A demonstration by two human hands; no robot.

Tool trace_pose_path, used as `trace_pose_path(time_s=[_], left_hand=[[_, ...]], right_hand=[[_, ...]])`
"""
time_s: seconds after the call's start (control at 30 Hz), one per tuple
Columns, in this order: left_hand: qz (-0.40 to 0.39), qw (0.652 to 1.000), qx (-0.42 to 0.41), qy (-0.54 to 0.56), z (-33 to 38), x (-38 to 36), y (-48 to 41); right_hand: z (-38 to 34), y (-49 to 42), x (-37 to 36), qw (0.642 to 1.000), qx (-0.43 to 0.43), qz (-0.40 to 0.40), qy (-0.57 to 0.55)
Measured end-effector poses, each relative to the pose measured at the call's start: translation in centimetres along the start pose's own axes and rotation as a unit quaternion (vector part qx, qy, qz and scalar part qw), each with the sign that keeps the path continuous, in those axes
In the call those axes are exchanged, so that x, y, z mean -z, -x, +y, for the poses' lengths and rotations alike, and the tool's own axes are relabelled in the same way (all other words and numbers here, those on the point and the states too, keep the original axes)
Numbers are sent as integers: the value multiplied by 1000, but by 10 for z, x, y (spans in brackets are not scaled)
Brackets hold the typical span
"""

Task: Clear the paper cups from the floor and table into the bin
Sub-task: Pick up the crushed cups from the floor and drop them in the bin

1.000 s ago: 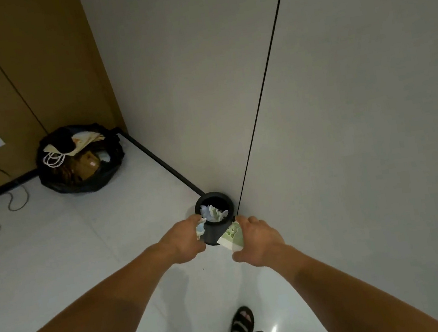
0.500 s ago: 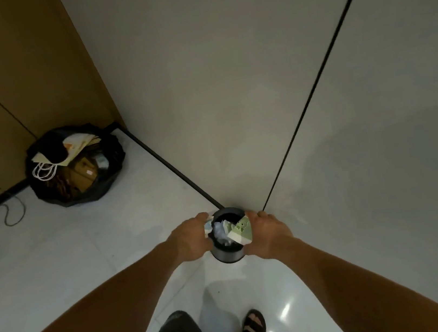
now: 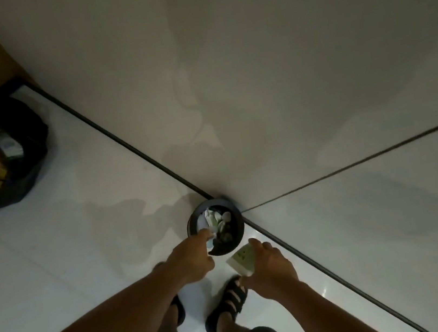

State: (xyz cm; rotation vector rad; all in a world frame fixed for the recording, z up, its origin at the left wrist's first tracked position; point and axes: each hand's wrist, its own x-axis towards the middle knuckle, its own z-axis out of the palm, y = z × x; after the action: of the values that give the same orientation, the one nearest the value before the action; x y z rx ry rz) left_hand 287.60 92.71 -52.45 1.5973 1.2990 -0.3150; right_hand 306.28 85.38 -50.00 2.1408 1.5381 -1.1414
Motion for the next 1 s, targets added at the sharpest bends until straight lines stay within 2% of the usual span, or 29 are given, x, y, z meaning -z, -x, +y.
trace_pose_path(time_s=[0.17,0.33,0.5,0.67,0.77,0.87,1.0], left_hand=[[-21,999,1,-31,-34,-26,-102],[-15,997,-13,-77,-66,-81,-211],[9,987,-45,-155,-102,-128,-274],[33,952,-81,-292,-138,-145,-294],[46,948,-104,-297,-144,-149,-286],[53,954,-96,-279,-142,-143,-278],[51,958,-80,-270,-131,-127,-260]], right_hand=[[21,-104,-43,999,-34,-24,33],[47,-221,-96,997,-18,13,67],[75,-287,-156,997,-4,26,73],[74,-311,-197,997,19,16,74],[65,-303,-210,999,21,-12,21],[61,-287,-210,999,14,13,-29],[71,-263,-192,1000,0,24,-16]])
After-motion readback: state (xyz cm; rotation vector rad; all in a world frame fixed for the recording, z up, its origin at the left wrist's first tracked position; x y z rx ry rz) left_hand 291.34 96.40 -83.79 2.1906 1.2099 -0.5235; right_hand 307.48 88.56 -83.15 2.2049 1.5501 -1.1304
